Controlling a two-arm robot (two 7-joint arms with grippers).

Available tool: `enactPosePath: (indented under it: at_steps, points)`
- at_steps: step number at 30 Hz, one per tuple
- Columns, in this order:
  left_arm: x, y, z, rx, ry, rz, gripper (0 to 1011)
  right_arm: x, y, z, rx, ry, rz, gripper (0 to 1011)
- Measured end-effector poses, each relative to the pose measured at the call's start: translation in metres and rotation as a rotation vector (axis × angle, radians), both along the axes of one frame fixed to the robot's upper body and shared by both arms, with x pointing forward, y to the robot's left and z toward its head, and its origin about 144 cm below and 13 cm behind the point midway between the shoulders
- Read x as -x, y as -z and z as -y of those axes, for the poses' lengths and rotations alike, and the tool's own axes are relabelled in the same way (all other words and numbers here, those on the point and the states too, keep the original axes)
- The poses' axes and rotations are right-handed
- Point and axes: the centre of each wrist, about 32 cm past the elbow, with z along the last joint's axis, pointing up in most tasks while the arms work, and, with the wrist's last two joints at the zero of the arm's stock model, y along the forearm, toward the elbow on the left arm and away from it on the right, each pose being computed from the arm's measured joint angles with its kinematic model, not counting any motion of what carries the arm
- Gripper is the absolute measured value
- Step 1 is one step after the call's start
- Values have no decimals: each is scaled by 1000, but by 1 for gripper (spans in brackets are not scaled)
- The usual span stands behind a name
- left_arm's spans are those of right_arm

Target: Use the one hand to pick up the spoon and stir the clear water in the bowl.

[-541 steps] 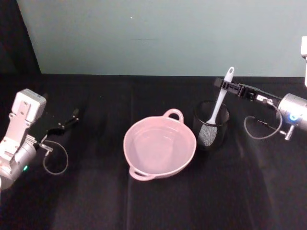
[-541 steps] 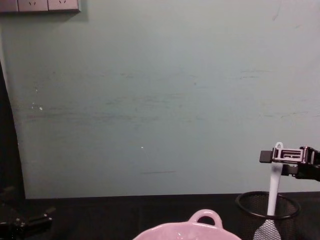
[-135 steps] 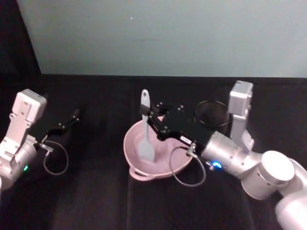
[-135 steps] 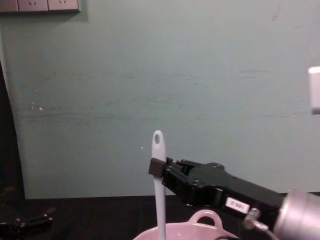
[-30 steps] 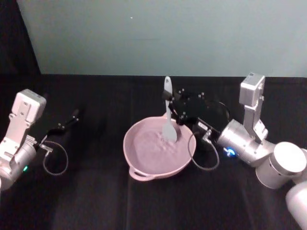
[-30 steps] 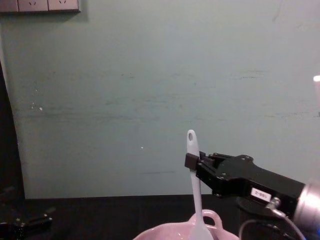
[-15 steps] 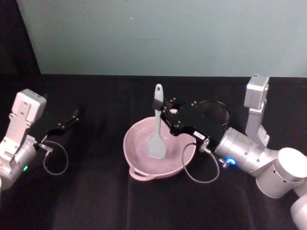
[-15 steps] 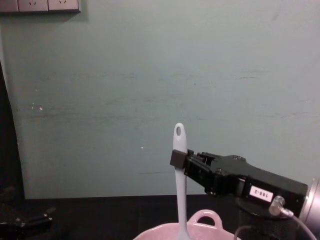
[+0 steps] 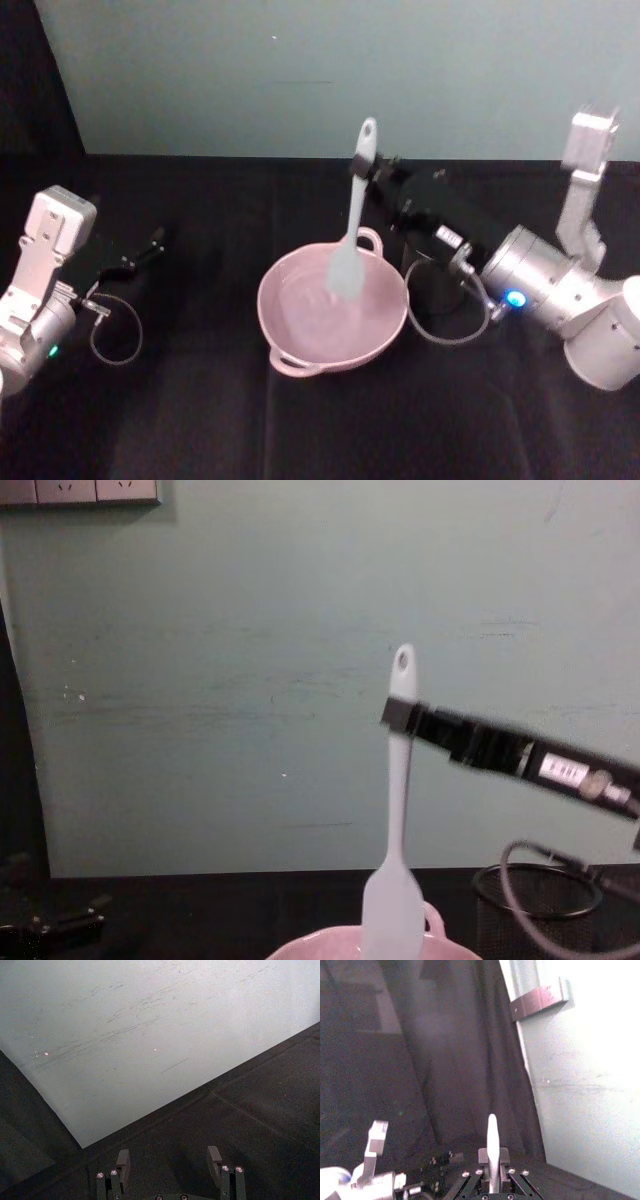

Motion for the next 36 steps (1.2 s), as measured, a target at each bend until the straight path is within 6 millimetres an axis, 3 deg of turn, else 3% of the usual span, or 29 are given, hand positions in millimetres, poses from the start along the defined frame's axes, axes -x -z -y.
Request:
enactPosePath:
  at_steps: [9,17,25,36]
  points:
    - [0,0,0,0,0,0,1011,-2,-36,26,-60,73,-26,120]
    - [0,0,0,0,0,0,1011,-4,-50,49,-94,173,-30,120]
    - [0,0,0,0,0,0,1011,-13,-47,67,-118,251,-83,121]
    - [0,0,0,0,0,0,1011,-29,-20,76,-126,302,-185,121]
